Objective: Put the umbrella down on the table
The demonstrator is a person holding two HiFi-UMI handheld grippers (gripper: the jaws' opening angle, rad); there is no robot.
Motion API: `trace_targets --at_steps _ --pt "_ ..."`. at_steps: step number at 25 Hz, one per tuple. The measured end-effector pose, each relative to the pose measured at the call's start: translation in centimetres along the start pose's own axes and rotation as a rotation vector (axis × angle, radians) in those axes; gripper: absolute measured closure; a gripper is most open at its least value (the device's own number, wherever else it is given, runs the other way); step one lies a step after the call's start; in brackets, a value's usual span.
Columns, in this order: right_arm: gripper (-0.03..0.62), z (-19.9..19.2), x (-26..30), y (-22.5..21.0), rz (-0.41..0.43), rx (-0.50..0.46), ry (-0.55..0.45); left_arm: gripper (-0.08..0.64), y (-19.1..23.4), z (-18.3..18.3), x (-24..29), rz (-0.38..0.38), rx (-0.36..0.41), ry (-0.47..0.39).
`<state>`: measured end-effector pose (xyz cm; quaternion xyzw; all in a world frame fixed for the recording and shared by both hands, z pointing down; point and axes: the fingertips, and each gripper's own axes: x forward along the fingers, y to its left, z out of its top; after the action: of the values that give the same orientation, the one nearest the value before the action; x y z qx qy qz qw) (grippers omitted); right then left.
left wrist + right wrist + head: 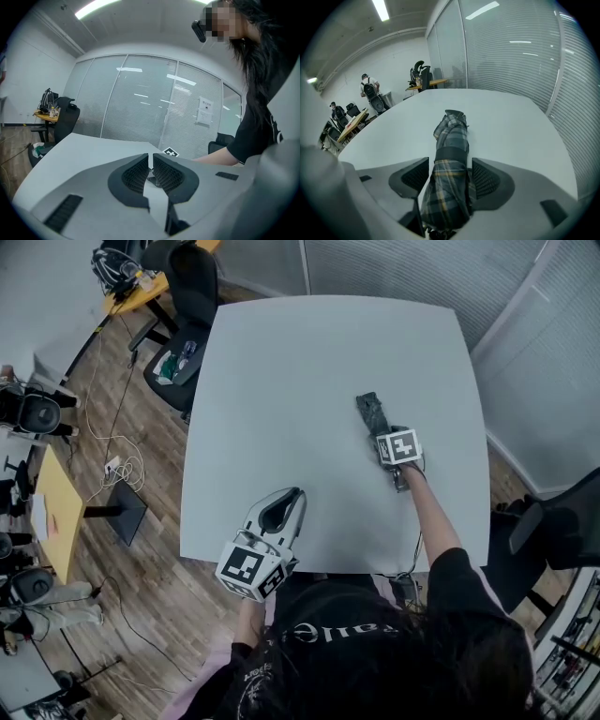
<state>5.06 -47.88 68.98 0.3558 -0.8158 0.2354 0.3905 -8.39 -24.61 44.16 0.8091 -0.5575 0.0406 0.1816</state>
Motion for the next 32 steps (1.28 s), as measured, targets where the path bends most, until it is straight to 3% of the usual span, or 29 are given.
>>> trace_targets --at_steps 6,16,26,32 --pt "0.319 1.2 -4.8 2.2 0.033 0.037 -0.125 0.526 -0.3 -0.4 -0.8 -0.030 0.002 0.002" --pt "0.330 0.8 -13.7 8.7 0.167 0.156 -0.326 0.526 -0.6 -0.9 -2.3 -0.098 0.016 -0.003" --pt "0.374 -2.0 -22.5 16.9 0.193 0.238 -0.454 0.526 -1.7 -1.5 -7.1 -0.167 0.030 -0.006" --pt "0.397 -3.1 -24.6 21.2 0.193 0.265 -0.492 0.526 -1.3 -2.2 -10.4 -0.190 0.038 -0.012"
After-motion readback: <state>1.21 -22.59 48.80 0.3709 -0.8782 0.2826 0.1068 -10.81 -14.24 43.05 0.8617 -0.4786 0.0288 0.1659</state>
